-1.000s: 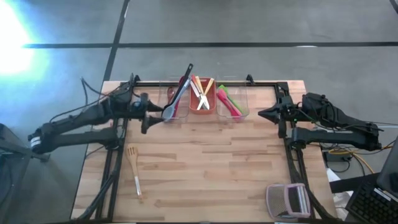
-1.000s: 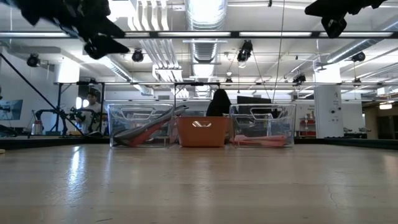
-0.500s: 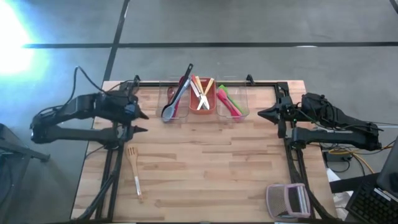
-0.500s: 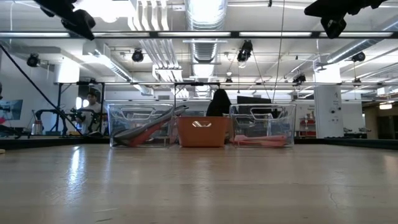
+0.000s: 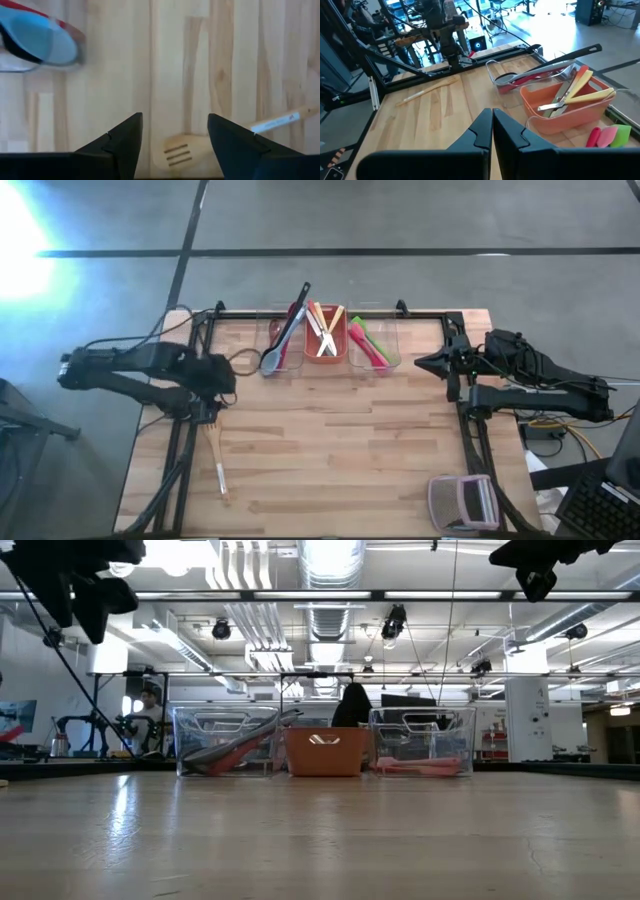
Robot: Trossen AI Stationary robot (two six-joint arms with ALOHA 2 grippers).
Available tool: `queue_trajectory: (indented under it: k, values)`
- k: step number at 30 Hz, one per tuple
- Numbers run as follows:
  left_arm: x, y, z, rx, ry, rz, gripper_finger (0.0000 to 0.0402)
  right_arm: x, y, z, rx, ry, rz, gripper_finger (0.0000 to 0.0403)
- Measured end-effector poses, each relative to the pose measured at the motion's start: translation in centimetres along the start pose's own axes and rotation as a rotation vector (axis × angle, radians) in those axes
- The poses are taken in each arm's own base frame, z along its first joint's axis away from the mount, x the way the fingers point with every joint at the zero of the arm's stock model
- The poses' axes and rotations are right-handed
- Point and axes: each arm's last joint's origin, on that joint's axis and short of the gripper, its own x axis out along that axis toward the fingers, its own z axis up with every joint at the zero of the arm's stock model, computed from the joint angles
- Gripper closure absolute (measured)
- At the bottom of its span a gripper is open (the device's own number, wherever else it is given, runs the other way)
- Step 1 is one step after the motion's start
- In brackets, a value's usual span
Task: Pick & Place Kitchen Items
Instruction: Put the light brown serving spoon into the left transparent bin
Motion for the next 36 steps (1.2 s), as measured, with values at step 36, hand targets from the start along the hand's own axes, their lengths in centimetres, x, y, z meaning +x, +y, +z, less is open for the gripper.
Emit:
queue_trajectory:
  k: [36]
  values:
    - [5.6,-6.6,-1.3,-1.116,0.451,0.160,0.0198,0.0,0.0,0.0,-0.002,0.000,0.000,0.0394]
